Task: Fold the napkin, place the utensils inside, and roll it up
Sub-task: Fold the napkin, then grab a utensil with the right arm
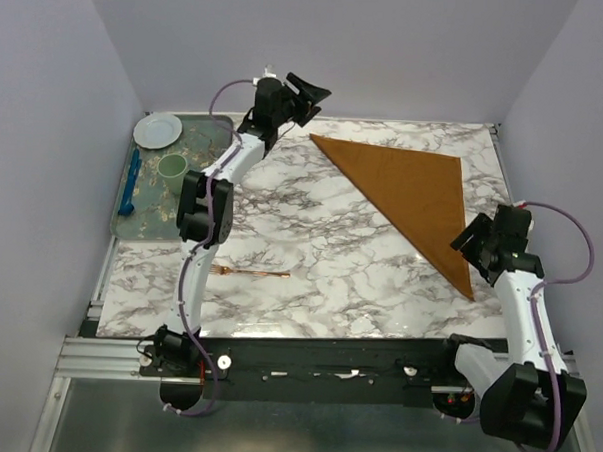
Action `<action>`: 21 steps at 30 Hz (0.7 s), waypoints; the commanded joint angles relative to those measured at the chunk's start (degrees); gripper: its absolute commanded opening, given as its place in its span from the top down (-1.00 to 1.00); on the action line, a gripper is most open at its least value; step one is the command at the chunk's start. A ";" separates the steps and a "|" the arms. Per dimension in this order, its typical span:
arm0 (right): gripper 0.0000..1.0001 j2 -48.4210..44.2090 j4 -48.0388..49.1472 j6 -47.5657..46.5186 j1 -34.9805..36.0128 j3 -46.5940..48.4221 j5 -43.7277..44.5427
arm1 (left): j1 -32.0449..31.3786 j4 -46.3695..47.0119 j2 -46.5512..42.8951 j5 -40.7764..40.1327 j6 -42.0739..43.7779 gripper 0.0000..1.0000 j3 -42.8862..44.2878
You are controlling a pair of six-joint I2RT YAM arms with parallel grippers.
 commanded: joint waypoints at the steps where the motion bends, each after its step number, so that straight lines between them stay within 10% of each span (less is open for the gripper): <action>1: -0.43 5.64 0.89 -6.12 4.31 5.31 -9.86 | -0.80 -3.92 -13.30 8.25 6.37 -0.50 -8.98; 6: -0.68 14.53 4.66 -10.16 28.39 11.37 -11.45 | -1.69 -20.66 -31.48 4.75 20.43 -0.52 -21.74; 14: -0.71 34.83 7.31 -34.40 58.35 25.16 -13.23 | 1.38 -45.06 -66.15 -25.10 31.35 -0.59 -47.13; 21: -0.61 54.25 3.98 -45.05 69.01 45.08 -14.27 | 11.04 -48.48 -89.94 -33.58 38.55 -0.75 -59.99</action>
